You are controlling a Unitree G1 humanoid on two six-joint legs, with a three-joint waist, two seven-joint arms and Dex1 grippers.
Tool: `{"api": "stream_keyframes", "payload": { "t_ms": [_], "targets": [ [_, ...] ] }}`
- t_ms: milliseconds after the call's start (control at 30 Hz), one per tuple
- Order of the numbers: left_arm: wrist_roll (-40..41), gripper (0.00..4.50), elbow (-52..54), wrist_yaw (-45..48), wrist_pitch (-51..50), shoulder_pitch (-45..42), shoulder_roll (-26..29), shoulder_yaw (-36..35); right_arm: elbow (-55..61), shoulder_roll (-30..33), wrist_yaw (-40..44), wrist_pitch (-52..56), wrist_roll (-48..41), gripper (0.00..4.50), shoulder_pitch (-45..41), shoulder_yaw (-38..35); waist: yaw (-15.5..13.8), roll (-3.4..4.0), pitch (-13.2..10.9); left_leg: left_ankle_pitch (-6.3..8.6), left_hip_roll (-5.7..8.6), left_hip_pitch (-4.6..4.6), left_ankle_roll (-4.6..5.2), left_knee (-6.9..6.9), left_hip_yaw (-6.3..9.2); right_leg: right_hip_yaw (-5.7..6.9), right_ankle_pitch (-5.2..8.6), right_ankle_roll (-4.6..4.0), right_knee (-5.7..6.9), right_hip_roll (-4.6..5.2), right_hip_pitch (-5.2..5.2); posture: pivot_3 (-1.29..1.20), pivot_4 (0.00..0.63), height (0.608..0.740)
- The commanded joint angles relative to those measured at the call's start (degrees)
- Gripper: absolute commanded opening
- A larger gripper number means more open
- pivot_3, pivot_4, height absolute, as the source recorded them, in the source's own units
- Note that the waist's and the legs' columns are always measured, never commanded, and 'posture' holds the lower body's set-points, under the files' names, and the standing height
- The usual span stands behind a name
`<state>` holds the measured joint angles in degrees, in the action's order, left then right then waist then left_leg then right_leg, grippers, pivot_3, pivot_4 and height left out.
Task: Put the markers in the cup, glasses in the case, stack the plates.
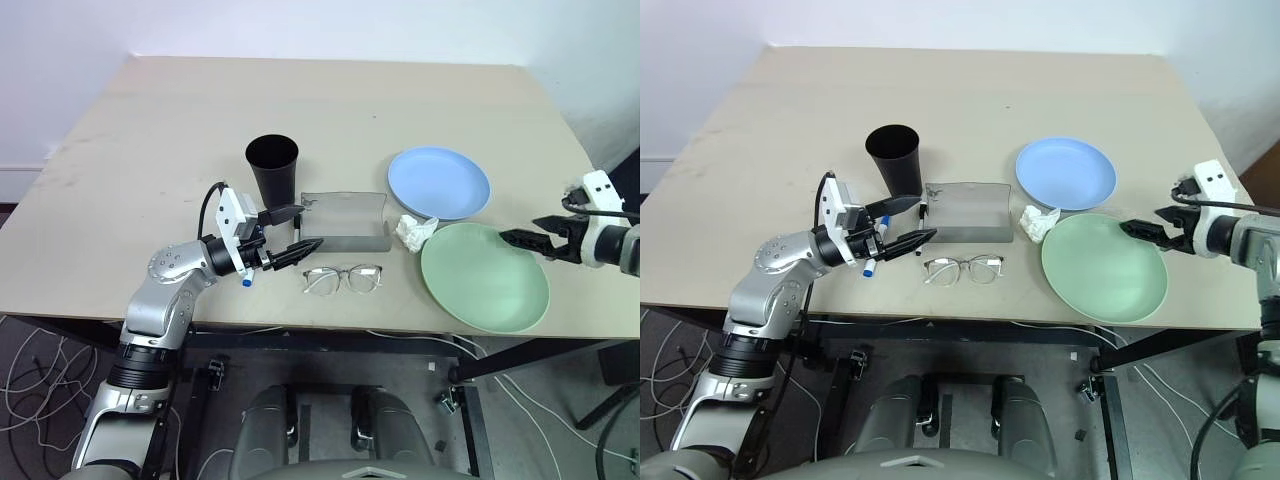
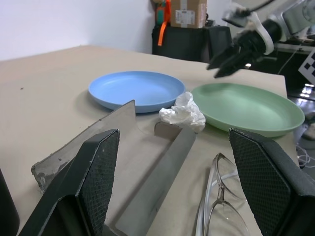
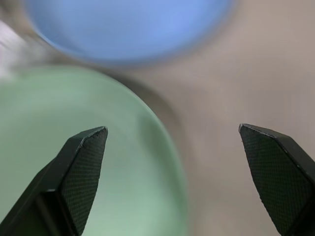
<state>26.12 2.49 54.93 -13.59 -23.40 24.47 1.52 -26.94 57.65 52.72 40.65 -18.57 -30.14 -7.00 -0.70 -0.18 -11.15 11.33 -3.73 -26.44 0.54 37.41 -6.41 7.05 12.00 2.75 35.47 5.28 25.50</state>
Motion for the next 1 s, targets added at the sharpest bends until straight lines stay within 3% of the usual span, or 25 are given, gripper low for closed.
{"api": "stream_keyframes", "payload": {
  "t_ms": [33,133,233,600,1000],
  "targets": [
    [0.0,3.70,2.0,-0.3,-0.1,-2.0,-0.3,0.3,-1.6,1.9,2.1,0.0,1.2,4.50,-0.3,0.0,0.0,0.01,0.0,0.00,0.00,0.00,0.00,0.00,0.00,0.00,-0.02,0.03,0.01,0.00,0.00,0.00,0.150,0.713],
    [-0.3,3.70,1.7,-0.4,-0.1,-2.6,-0.6,0.5,-4.4,2.4,3.3,2.7,2.2,4.50,-1.0,1.3,0.0,0.01,0.0,-0.01,0.01,0.00,0.00,0.06,0.00,0.00,-0.06,0.09,0.05,-0.03,-0.01,0.00,0.150,0.713],
    [-0.4,3.75,1.6,-0.3,-0.2,-2.9,-0.7,0.4,-6.0,2.3,4.1,4.1,2.1,3.86,-1.8,0.8,0.0,0.04,0.0,0.00,0.01,0.01,0.00,0.12,0.01,-0.01,-0.02,0.04,0.09,-0.03,-0.03,0.00,0.150,0.713],
    [-1.4,3.75,0.1,0.5,0.8,-2.8,-1.3,0.7,-5.6,3.0,4.5,5.0,3.0,0.02,-1.5,0.2,0.0,0.04,0.0,0.01,-0.01,0.00,0.00,0.38,0.05,-0.01,0.00,0.01,0.22,-0.03,-0.07,0.00,0.150,0.713],
    [-1.7,3.75,-0.2,0.8,-0.1,-4.5,-1.2,1.5,1.1,7.4,8.1,9.7,-3.4,0.02,-0.3,-7.9,0.0,0.10,0.0,0.18,-0.06,-0.10,-0.01,0.56,0.05,-0.02,-0.18,0.14,0.12,0.05,-0.09,0.00,0.150,0.713]
  ]
}}
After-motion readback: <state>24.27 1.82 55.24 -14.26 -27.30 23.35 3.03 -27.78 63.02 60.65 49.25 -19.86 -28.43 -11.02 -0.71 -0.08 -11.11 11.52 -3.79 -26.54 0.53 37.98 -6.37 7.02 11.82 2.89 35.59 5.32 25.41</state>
